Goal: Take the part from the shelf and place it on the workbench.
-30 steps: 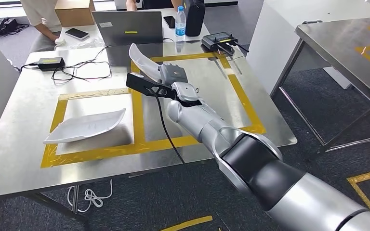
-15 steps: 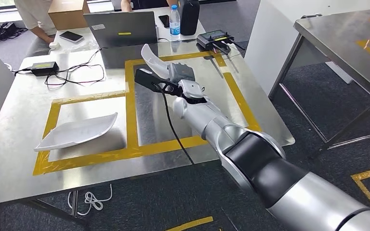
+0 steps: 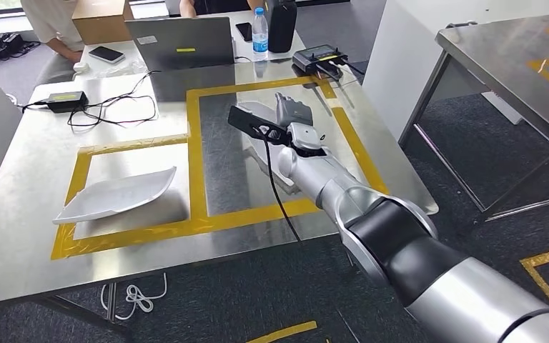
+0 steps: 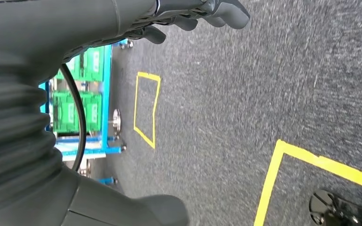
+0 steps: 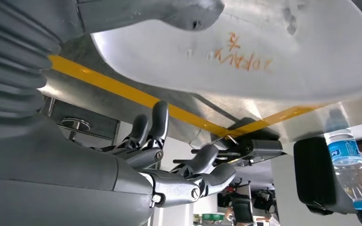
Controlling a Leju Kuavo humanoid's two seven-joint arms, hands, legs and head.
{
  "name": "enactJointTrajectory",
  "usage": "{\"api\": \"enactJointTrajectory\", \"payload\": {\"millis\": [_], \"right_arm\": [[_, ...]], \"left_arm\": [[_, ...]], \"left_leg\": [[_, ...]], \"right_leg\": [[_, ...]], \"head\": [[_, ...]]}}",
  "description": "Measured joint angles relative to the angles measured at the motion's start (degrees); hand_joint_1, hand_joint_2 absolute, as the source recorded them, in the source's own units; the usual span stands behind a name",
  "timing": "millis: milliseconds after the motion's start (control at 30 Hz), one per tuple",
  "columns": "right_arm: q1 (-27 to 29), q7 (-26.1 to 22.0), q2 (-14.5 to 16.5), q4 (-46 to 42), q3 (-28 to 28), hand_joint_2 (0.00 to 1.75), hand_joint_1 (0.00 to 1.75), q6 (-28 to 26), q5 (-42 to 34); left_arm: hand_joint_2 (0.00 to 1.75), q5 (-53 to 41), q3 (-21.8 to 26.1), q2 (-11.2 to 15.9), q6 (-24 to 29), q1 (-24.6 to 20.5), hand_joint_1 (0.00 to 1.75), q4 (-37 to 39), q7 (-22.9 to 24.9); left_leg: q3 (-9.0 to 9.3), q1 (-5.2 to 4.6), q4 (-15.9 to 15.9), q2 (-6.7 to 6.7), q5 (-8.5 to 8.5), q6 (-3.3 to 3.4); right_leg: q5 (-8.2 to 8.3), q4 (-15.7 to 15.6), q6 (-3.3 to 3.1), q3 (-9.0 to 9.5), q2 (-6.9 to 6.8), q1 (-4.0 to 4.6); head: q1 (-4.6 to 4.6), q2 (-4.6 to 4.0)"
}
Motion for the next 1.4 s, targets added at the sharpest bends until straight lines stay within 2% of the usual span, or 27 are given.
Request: {"api": "enactJointTrajectory", "payload": {"millis": [433, 600, 700, 733, 767, 800, 867, 900, 933, 967, 1033, 1067, 1100, 1200, 1233, 1267, 1300, 1367, 1400], "right_arm": [[0.5, -4.2, -0.2, -0.2, -1.3, 0.0, 0.0, -2.3, 0.9], [0.5, -10.5, 0.6, -2.1, -3.5, 0.0, 0.0, -5.4, -2.2], [0.5, -15.4, 1.3, -4.9, -5.3, 0.0, 0.0, -6.7, -5.0], [0.5, -17.3, 1.5, -6.5, -5.9, 0.0, 0.0, -6.8, -6.4], [0.7, -19.1, 1.7, -8.4, -6.5, 0.0, 0.0, -6.6, -8.3], [0.9, -20.5, 1.8, -10.5, -7.1, 0.0, 0.0, -6.0, -10.2], [1.8, -21.8, 2.0, -14.9, -7.6, 0.0, 0.0, -4.4, -14.2], [2.4, -21.9, 2.0, -16.7, -7.7, 0.0, 0.0, -3.9, -15.5], [2.8, -21.8, 2.0, -18.4, -7.7, 0.0, 0.0, -3.4, -16.4], [3.0, -21.9, 2.0, -19.8, -7.8, 0.0, 0.0, -3.2, -17.0], [3.1, -22.8, 2.0, -22.2, -7.9, 0.0, 0.0, -3.2, -18.5], [3.1, -23.7, 2.0, -23.4, -8.0, 0.0, 0.0, -3.2, -20.0], [3.1, -24.5, 2.0, -24.6, -8.1, 0.0, 0.0, -3.0, -22.1], [2.4, -25.2, 2.0, -28.4, -8.1, 0.0, 0.0, -1.4, -28.9], [1.9, -25.0, 2.0, -29.7, -8.1, 0.0, 0.0, -1.1, -30.4], [1.4, -24.8, 2.0, -30.9, -8.1, 0.0, 0.0, -1.0, -31.5], [1.1, -24.6, 1.9, -32.3, -8.1, 0.0, 0.0, -1.0, -32.5], [1.4, -24.7, 1.6, -35.2, -8.0, 0.0, 0.0, -1.5, -34.4], [2.1, -24.8, 1.3, -36.9, -8.0, 0.0, 0.0, -1.8, -35.5]], "left_arm": [[0.0, 1.5, 0.0, 0.0, 0.0, -0.1, 0.0, 0.0, 0.8], [0.0, 1.5, 0.0, 0.0, 0.0, 0.0, 0.0, 0.0, 0.7], [0.0, 1.7, 0.1, -0.1, 0.0, 0.0, 0.0, 0.0, 0.3], [0.0, 1.9, 0.1, -0.2, 0.0, 0.1, 0.0, 0.0, 0.1], [0.0, 2.1, 0.1, -0.3, 0.0, 0.1, 0.0, 0.0, -0.2], [0.0, 2.2, 0.2, -0.3, 0.0, 0.1, 0.0, 0.0, -0.5], [0.0, 2.6, 0.3, -0.3, 0.0, 0.3, 0.0, 0.0, -0.8], [0.0, 2.7, 0.4, -0.3, 0.0, 0.5, 0.0, 0.0, -0.8], [0.0, 2.8, 0.5, -0.3, 0.0, 0.7, 0.0, 0.0, -0.9], [0.0, 2.8, 0.5, -0.4, 0.0, 0.8, 0.0, 0.0, -0.9], [0.0, 2.9, 0.6, -0.5, 0.0, 0.9, 0.0, 0.0, -0.9], [0.0, 2.9, 0.6, -0.4, 0.0, 0.9, 0.0, 0.0, -1.0], [0.0, 3.1, 0.6, -0.4, 0.0, 0.9, 0.0, 0.0, -1.1], [0.0, 3.5, 0.7, -0.5, 0.0, 1.1, 0.0, 0.0, -1.6], [0.0, 3.6, 0.7, -0.5, 0.0, 1.2, 0.0, 0.1, -1.7], [0.0, 3.6, 0.7, -0.6, 0.0, 1.3, 0.0, 0.1, -1.7], [0.0, 3.6, 0.7, -0.7, 0.0, 1.4, 0.0, 0.1, -1.8], [0.0, 3.8, 0.7, -0.8, 0.0, 1.4, 0.0, 0.1, -1.9], [0.0, 3.9, 0.8, -0.9, 0.0, 1.5, 0.0, 0.2, -2.0]], "left_leg": [[-0.05, -0.11, 0.1, -0.03, -0.11, 0.16], [-0.11, -0.38, 0.4, -0.04, -0.32, 0.58], [0.15, -0.15, -0.2, 0.01, 0.36, 0.9], [0.27, 0.07, -0.6, 0.08, 0.74, 1.06], [0.33, 0.31, -1.0, 0.17, 1.05, 1.21], [0.33, 0.41, -1.1, 0.23, 1.22, 1.32], [0.16, 0.54, -1.0, 0.28, 1.32, 1.39], [0.04, 0.64, -0.9, 0.28, 1.35, 1.33], [-0.14, 0.78, -0.8, 0.27, 1.39, 1.22], [-0.38, 0.97, -0.5, 0.26, 1.44, 1.03], [-1.0, 1.35, 0.2, 0.2, 1.48, 0.35], [-1.29, 1.46, 0.5, 0.11, 1.5, -0.12], [-1.51, 1.46, 0.8, 0.03, 1.53, -0.61], [-2.1, 1.38, 1.1, -0.14, 1.92, -1.98], [-2.48, 1.43, 1.4, -0.1, 1.49, -2.32], [-3.07, 1.51, 2.7, -0.05, 0.21, -2.56], [-3.94, 1.56, 5.1, 0.01, -1.9, -2.72], [-5.93, 1.55, 12.2, 0.06, -6.95, -2.87], [-6.46, 1.53, 15.2, 0.06, -8.46, -2.89]], "right_leg": [[0.01, 0.0, 0.12, 0.04, -0.05, -0.06], [-0.01, 0.0, 0.46, 0.12, -0.07, -0.2], [-0.07, 0.2, 0.93, 0.11, -0.04, -0.15], [-0.96, 1.1, 1.17, -0.27, -0.03, -0.14], [-2.55, 3.1, 1.44, -1.09, -0.03, -0.2], [-4.55, 6.1, 1.74, -2.21, -0.04, -0.42], [-8.4, 13.9, 2.31, -5.11, -0.06, -0.98], [-9.14, 16.3, 2.57, -5.91, -0.06, -1.28], [-9.05, 17.2, 2.83, -5.97, -0.08, -1.57], [-7.79, 15.1, 3.11, -4.66, -0.1, -1.85], [-4.95, 7.2, 3.66, -0.03, -0.16, -2.34], [-3.77, 4.0, 3.64, 1.78, -0.03, -2.36], [-3.43, 2.2, 3.4, 2.76, 0.11, -2.33], [-3.14, 1.8, 1.78, 2.33, 0.36, -2.19], [-2.83, 1.8, 1.23, 2.0, 0.32, -2.23], [-2.43, 1.6, 0.7, 1.68, 0.26, -2.3], [-2.0, 1.5, 0.27, 1.3, 0.19, -2.31], [-1.23, 1.5, -0.16, 0.43, 0.09, -2.08], [-0.83, 1.5, -0.21, -0.06, 0.02, -1.92]], "head": [[-0.01, 0.01], [-0.02, 0.01], [0.01, -0.01], [0.1, 0.0], [0.2, 0.0], [0.3, -0.01], [0.37, -0.01], [0.36, 0.0], [0.38, 0.0], [0.38, 0.0], [0.4, 0.0], [0.42, 0.0], [0.43, 0.0], [0.46, 0.01], [0.44, 0.01], [0.43, 0.01], [0.38, 0.0], [0.36, 0.0], [0.35, 0.01]]}}
